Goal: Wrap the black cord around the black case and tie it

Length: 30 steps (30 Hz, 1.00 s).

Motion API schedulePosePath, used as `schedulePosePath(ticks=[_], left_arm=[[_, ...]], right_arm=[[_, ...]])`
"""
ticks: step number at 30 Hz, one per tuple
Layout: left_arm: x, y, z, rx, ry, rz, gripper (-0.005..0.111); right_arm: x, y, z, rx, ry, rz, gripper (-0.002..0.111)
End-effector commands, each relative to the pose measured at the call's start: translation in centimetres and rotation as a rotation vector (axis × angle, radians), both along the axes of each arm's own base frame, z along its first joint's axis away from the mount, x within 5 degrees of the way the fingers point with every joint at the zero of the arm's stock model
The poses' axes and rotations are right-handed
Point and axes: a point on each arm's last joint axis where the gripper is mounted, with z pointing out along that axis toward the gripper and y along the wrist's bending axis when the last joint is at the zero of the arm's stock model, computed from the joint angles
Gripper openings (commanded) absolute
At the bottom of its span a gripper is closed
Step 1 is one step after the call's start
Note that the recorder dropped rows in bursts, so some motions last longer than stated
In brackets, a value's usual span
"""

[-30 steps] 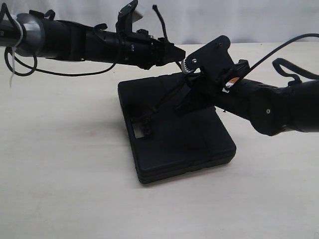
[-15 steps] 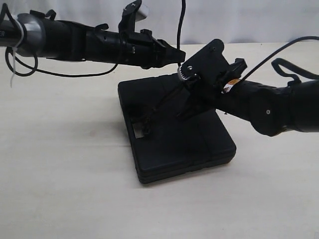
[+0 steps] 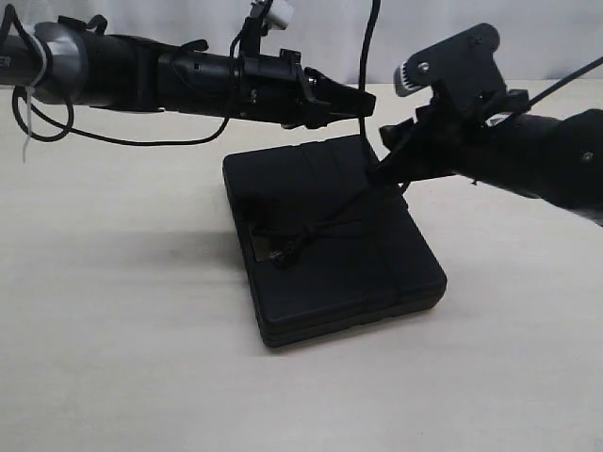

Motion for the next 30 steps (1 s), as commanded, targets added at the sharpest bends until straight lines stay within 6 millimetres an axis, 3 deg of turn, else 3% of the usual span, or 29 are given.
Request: schedulePosePath(ticks=[1,10,16,19,28,30], left_arm=[[0.0,-0.3,1.9,-0.059,-0.085,-0.057,0.000],[0.1,-0.9,5.5,-0.170,-0.179,-0.169,0.000],[0.0,-0.9,5.6,-0.176,-0.179,-0.179,0.000],[-0.2,-0.9,5.4,-0.159,-0.182,-0.197,0.000],[-0.5,-0.8,5.0,-0.116,-0.195,-0.239,0.000],[-0.5,-0.8,5.0,-0.110,-0.196,-0.243,0.000]], right_arm=[[1.6,-2.6,-1.9,0.012,0.058,-0.132,0.046],[1.9,-1.7,-2.1,-0.088,0.120,0.015,0.046],[1.4,0.9,-1.4,-0.142,0.003,0.098,0.046],[2.1,0.8,-1.3,-0.084,-0.065,0.010,0.046],[3.3,2.5,-4.4,-0.028,-0.099,0.112,0.045],[3.4,2.5,-4.5,-0.031,-0.105,0.113,0.038]])
